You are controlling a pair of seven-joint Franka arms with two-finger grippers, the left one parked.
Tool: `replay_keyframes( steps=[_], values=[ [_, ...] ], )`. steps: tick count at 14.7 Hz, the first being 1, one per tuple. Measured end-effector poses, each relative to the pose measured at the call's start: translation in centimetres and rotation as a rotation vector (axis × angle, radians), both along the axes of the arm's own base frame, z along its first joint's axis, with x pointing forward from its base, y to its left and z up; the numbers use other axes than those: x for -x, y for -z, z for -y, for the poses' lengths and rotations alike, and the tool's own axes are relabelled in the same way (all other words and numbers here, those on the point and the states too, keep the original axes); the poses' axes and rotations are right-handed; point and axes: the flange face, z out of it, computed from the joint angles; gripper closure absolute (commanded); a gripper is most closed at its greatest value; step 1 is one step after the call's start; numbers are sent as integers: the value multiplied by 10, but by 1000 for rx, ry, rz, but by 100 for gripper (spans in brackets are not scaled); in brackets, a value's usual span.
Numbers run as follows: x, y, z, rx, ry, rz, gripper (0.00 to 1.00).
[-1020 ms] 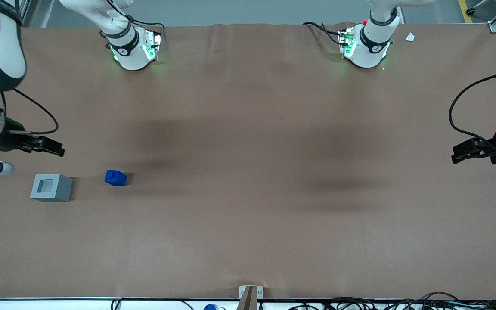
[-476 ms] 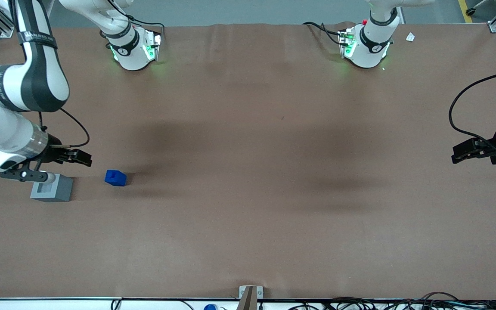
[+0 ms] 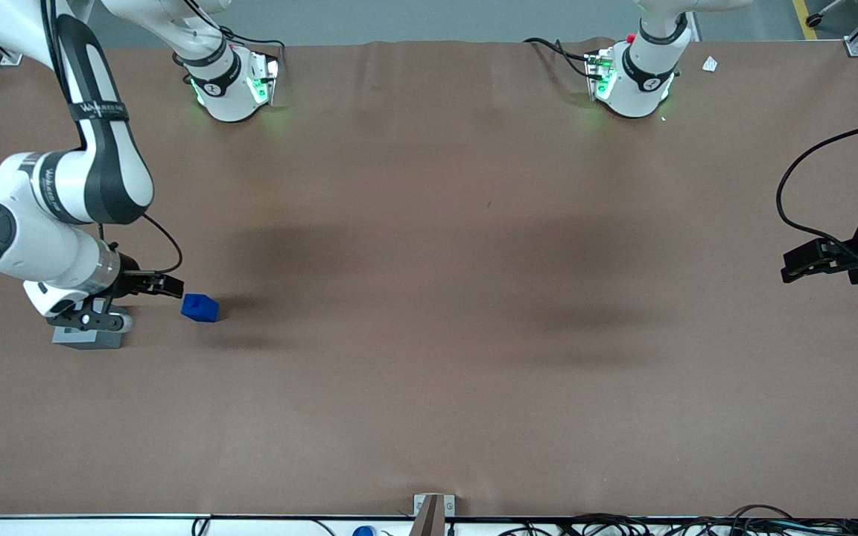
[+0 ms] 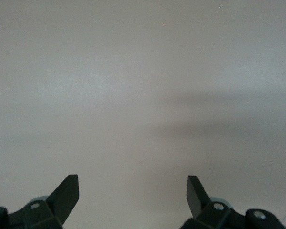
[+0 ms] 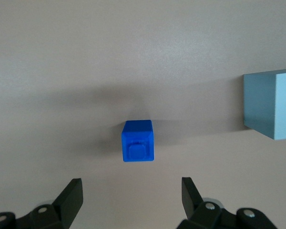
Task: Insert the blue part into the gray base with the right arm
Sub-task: 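Move the open right gripper down over the blue block, then close the right gripper on the blue block and lift it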
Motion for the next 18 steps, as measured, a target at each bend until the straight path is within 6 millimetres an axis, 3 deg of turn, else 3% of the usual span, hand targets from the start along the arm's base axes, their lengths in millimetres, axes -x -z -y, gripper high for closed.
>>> replay_keyframes(
  steps=[11, 14, 18],
  values=[
    [-8, 54, 3, 10, 6, 11, 9],
    [-9, 59, 3, 11, 6, 14, 20],
    [-9, 74, -7, 12, -7, 8, 22]
  ],
)
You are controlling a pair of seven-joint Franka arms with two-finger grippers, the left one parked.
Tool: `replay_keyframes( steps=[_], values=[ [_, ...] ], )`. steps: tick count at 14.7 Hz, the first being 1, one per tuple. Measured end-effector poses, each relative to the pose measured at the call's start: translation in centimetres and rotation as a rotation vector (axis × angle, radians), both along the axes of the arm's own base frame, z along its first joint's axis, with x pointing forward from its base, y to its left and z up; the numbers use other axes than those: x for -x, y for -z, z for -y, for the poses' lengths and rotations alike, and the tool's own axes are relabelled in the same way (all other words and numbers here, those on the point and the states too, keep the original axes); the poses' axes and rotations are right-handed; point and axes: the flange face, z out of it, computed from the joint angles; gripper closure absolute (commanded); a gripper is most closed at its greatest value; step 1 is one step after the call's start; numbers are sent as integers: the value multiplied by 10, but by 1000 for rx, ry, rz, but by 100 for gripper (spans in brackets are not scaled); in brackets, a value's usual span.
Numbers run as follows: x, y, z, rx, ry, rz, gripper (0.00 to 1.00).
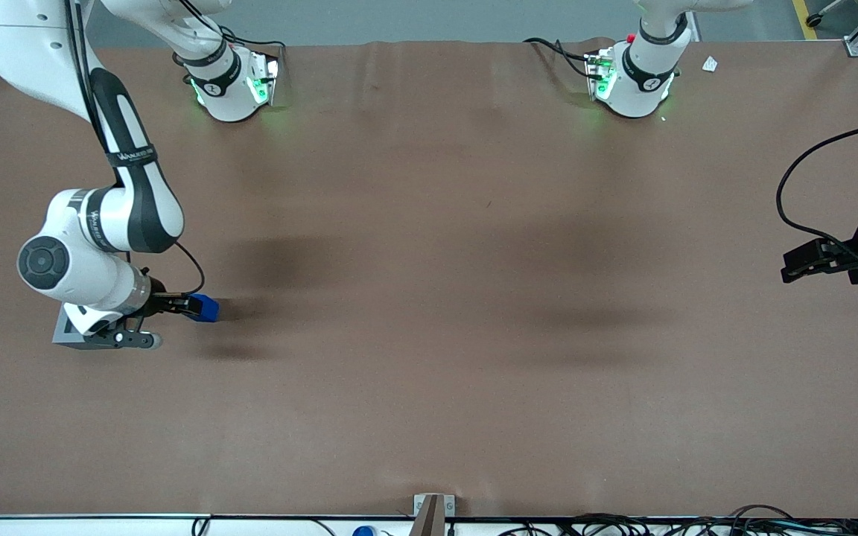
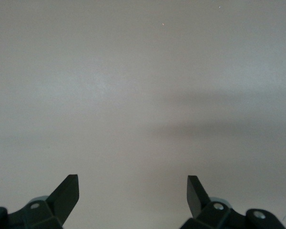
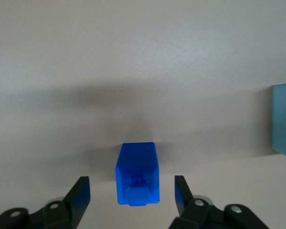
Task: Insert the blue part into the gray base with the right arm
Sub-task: 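Close the right gripper on the blue block and lift it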
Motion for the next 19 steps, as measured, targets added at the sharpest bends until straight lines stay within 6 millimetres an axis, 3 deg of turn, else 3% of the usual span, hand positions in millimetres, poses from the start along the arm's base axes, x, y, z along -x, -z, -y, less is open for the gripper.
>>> replay_keyframes(
  steps=[9, 11, 13, 19],
  values=[
    [6, 42, 0, 7, 3, -49, 42],
    [8, 52, 1, 8, 3, -26, 72],
    [10, 60, 0, 9, 2, -21, 92],
    [9, 57, -2, 8, -2, -17, 97]
  ],
)
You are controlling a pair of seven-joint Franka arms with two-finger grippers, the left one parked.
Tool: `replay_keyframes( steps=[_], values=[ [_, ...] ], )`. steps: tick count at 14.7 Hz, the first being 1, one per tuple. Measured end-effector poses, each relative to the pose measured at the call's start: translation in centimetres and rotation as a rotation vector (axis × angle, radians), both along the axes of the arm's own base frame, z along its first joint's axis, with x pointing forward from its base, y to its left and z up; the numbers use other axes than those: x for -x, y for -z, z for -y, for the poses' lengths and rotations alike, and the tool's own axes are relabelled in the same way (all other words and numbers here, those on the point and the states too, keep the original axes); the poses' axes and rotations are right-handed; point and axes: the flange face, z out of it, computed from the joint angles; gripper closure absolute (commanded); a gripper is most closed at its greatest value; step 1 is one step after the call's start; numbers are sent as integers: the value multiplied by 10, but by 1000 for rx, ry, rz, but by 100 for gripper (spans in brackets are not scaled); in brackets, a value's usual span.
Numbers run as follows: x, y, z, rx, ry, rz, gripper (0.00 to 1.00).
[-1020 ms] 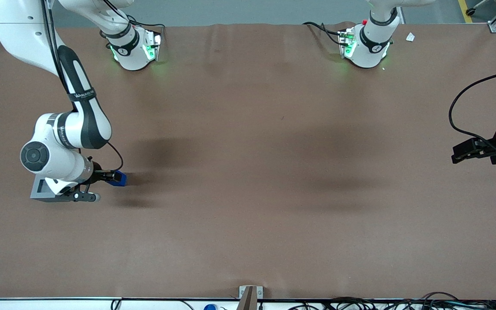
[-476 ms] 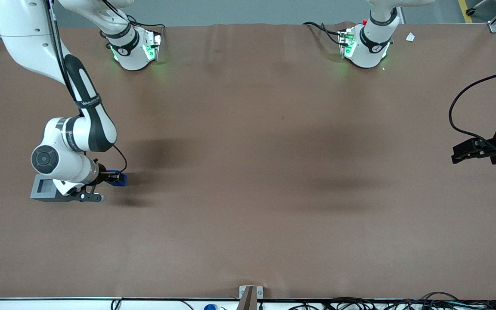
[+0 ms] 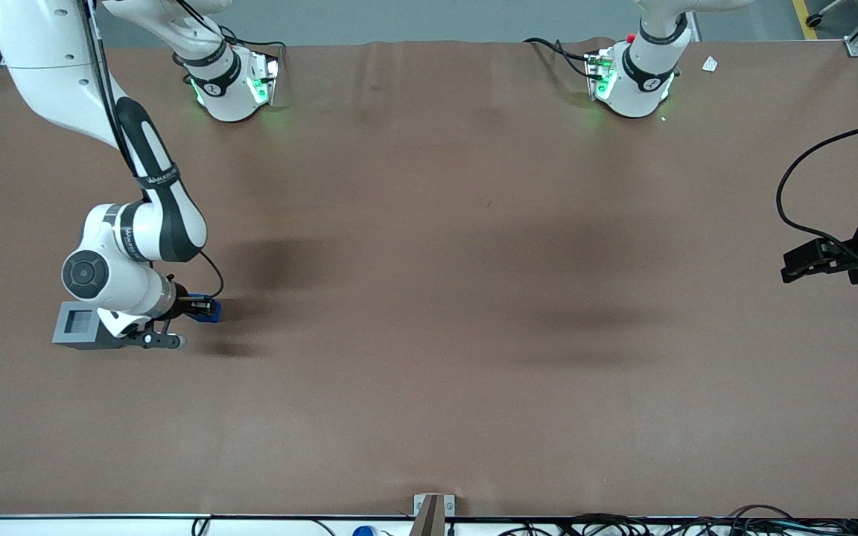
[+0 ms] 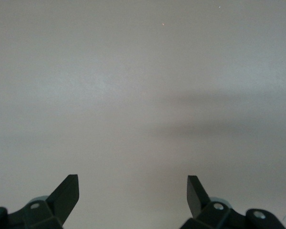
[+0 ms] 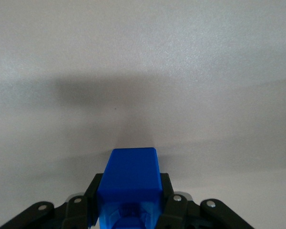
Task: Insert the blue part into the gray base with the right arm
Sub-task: 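Close the right gripper on the blue block and lift it, then carry the blue block over the gray base's opening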
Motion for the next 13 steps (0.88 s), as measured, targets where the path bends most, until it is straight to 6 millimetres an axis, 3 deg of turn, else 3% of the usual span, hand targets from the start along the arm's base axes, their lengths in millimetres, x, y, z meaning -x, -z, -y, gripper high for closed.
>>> replay_keyframes(
  steps=[3, 6, 10, 13],
  values=[
    [-5, -13, 4, 1, 8, 3, 100],
    [-15, -42, 14, 0, 23, 44, 100],
    [-28, -81, 41, -1, 66, 41, 100],
    [-39, -122, 67, -5, 105, -12, 99]
  ],
)
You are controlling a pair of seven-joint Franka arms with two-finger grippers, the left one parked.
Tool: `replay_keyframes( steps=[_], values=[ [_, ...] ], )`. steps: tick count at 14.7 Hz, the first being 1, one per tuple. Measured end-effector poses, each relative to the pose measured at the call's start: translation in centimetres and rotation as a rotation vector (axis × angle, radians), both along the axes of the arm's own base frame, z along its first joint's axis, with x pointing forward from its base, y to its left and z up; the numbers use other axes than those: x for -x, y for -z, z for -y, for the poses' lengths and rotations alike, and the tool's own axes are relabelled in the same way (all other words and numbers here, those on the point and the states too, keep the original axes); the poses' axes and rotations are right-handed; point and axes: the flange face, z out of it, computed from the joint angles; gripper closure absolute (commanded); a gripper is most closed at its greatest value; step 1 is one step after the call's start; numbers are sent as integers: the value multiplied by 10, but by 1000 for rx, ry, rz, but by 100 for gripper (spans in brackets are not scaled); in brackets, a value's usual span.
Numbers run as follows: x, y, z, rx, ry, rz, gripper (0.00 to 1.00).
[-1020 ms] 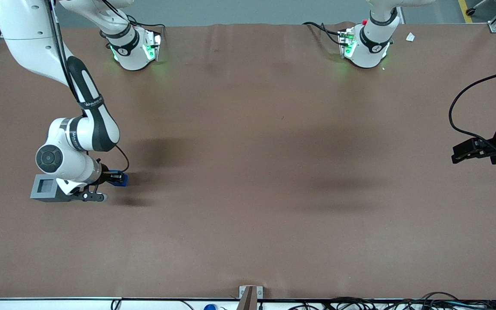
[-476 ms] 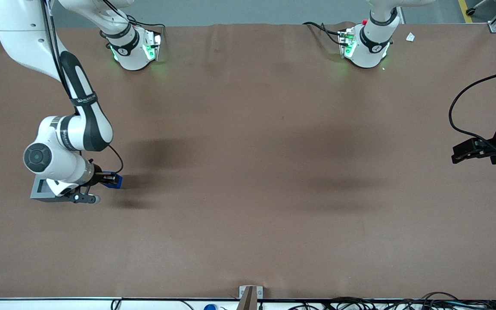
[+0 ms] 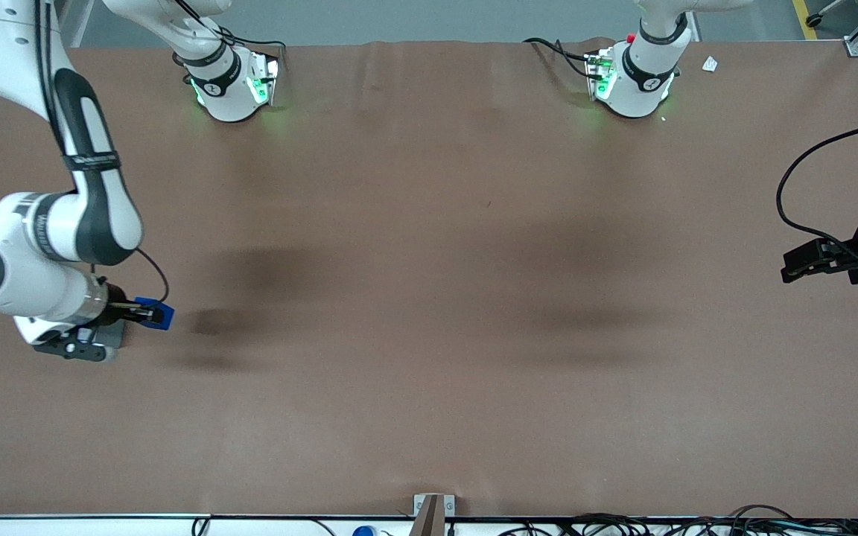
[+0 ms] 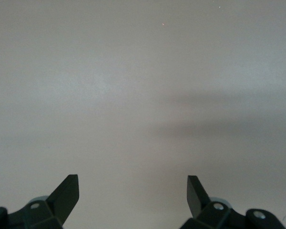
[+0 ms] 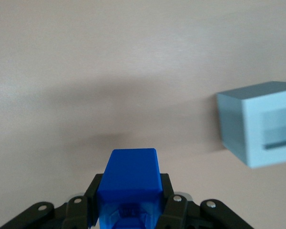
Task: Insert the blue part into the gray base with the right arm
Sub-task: 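Carry the blue block over the gray base's opening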
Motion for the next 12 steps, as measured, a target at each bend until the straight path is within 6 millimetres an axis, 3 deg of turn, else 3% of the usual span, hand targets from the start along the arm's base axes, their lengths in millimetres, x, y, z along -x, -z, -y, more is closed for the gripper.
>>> replay_keyframes(
  steps=[2, 4, 9, 12],
  values=[
    [-6, -22, 16, -1, 14, 4, 99],
    [-8, -31, 33, -2, 1, 17, 100],
    [0, -39, 105, -9, -28, 35, 100],
    [0, -30, 112, -11, -22, 24, 100]
  ],
)
